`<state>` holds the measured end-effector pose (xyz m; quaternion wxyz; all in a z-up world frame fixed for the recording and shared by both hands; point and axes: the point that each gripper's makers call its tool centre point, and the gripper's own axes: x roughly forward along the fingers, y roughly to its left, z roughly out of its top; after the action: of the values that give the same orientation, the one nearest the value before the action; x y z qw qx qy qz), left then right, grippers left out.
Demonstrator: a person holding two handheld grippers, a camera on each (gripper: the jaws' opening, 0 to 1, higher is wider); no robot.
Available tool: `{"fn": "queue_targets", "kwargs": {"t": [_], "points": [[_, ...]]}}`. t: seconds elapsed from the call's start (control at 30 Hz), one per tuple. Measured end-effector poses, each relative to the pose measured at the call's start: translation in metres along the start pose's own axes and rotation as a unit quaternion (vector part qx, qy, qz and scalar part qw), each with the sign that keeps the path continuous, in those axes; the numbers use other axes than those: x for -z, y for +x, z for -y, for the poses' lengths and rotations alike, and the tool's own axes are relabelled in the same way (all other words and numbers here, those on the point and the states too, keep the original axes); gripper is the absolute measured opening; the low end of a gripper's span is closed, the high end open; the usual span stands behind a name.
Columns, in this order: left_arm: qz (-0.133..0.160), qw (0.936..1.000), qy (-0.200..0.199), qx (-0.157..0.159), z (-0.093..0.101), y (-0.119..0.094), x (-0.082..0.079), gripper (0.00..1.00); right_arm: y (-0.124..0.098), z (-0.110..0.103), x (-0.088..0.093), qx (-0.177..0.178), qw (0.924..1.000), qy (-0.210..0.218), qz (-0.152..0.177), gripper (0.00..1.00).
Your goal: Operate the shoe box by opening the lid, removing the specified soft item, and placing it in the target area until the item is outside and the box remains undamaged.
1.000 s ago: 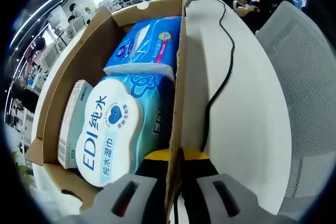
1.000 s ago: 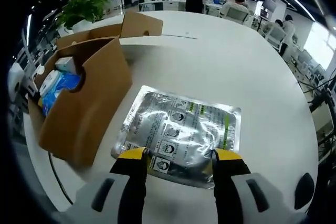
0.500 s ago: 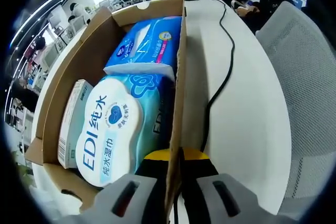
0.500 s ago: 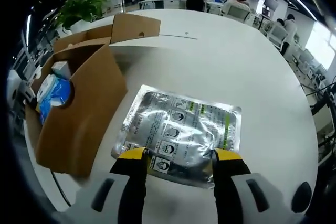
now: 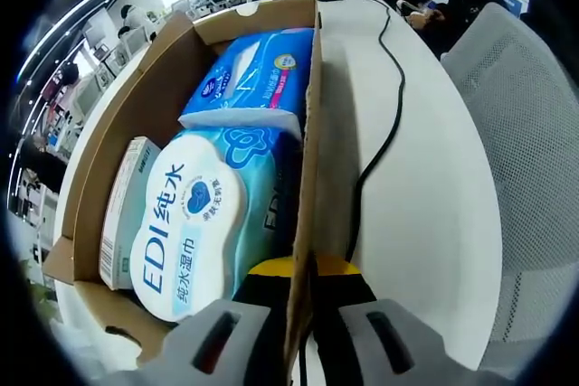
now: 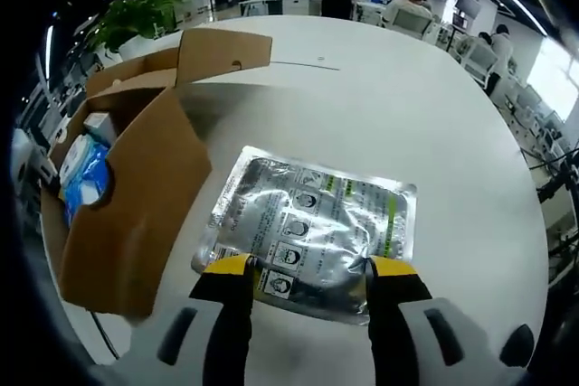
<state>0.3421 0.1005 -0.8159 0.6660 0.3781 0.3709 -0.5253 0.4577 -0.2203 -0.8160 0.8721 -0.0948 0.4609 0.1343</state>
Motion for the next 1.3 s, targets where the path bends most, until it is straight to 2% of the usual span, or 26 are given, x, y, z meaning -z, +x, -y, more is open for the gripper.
{"fn": "queue_targets", "kwargs": {"t": [0.33, 1.3], "points": [[0.0, 1.0, 0.0, 0.0, -0.001, 0.0, 0.0, 0.03, 0.005, 0.004, -0.007, -0.006, 0.9999, -0.01, 0.0, 0.48], [0.0, 1.0, -0.001, 0.002, 0.0, 0.001, 0.0, 0.03, 0.022, 0.012, -0.03, -0.003, 1.0, -0.004, 0.0, 0.48]]}}
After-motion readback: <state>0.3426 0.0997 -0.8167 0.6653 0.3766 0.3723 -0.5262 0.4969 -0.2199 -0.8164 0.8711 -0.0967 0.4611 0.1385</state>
